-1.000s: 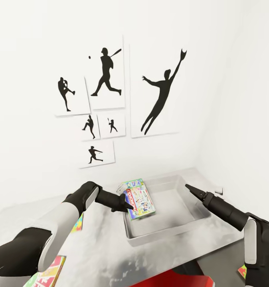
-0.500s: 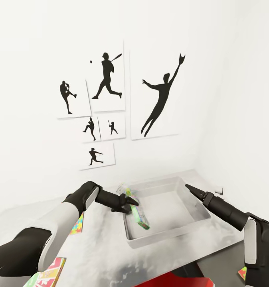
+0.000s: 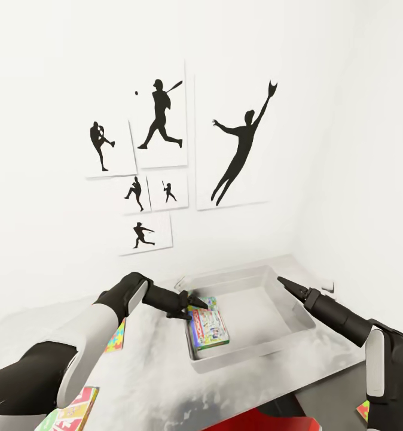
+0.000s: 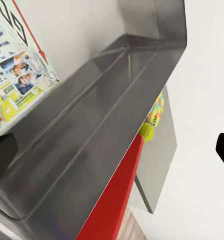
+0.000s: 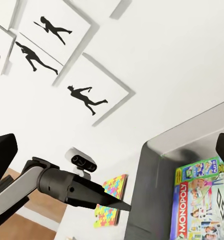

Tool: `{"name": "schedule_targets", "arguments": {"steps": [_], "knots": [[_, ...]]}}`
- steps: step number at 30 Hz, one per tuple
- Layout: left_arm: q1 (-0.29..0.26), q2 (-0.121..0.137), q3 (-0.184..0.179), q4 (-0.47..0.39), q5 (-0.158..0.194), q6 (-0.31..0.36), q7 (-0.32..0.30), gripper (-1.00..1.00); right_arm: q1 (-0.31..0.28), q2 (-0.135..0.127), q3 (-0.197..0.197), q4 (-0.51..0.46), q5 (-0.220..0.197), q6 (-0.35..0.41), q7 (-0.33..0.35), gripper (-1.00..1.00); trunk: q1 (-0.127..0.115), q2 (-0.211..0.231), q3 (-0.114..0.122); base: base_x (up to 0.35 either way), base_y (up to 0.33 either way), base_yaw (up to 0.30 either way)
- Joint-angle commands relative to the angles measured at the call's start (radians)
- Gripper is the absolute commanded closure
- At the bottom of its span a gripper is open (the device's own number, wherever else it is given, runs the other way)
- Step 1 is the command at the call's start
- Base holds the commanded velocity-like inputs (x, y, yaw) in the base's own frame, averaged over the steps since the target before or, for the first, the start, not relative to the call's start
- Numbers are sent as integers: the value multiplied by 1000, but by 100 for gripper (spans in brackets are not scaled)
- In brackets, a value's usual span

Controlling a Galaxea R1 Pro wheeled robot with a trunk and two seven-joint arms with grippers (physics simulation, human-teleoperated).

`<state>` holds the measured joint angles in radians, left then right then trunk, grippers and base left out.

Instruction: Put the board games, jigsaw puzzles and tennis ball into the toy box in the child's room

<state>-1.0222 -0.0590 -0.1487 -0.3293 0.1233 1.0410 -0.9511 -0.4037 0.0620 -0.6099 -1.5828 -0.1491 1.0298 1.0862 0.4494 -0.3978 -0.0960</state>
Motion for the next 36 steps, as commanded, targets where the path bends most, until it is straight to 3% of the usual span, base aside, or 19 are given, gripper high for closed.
{"name": "schedule_targets", "arguments": {"steps": [1,7,11,14,20,22,24,28,33,36], "knots": [[-1,2,-7,-2,11,6,1,-100,-2,1,-2,0,2,4,4,-100,1,-2,-2,0,0,0],[-1,41,-4,-67,18,6,-11,-100,-2,1,-2,0,2,4,4,-100,1,-2,1,0,0,0],[-2,90,-3,-101,18,6,-90,-100,-1,0,-2,0,2,3,4,-100,1,-2,4,0,0,0],[-2,150,-3,-121,17,6,-189,-100,-2,0,-2,0,2,3,5,-100,1,-2,8,0,0,0],[-1,346,-8,-172,15,6,-442,-100,-1,1,-1,0,2,3,6,-100,1,-2,12,0,0,0],[0,378,-8,-177,14,3,-482,-100,-1,1,-1,0,2,3,6,-100,1,-2,12,0,0,0],[2,442,-7,-182,14,-2,-550,-100,-2,1,-1,0,2,3,6,-100,1,-2,12,0,0,0],[8,533,-6,-185,15,-29,-620,-100,-2,1,-1,0,2,3,6,-100,1,-2,12,0,0,0],[29,589,-4,-180,19,-70,-620,-100,-2,1,-2,0,2,3,7,-100,1,-2,12,0,0,0],[47,600,-4,-178,19,-78,-620,-100,-1,1,-1,0,2,3,7,-100,1,-2,12,0,0,0]]}}
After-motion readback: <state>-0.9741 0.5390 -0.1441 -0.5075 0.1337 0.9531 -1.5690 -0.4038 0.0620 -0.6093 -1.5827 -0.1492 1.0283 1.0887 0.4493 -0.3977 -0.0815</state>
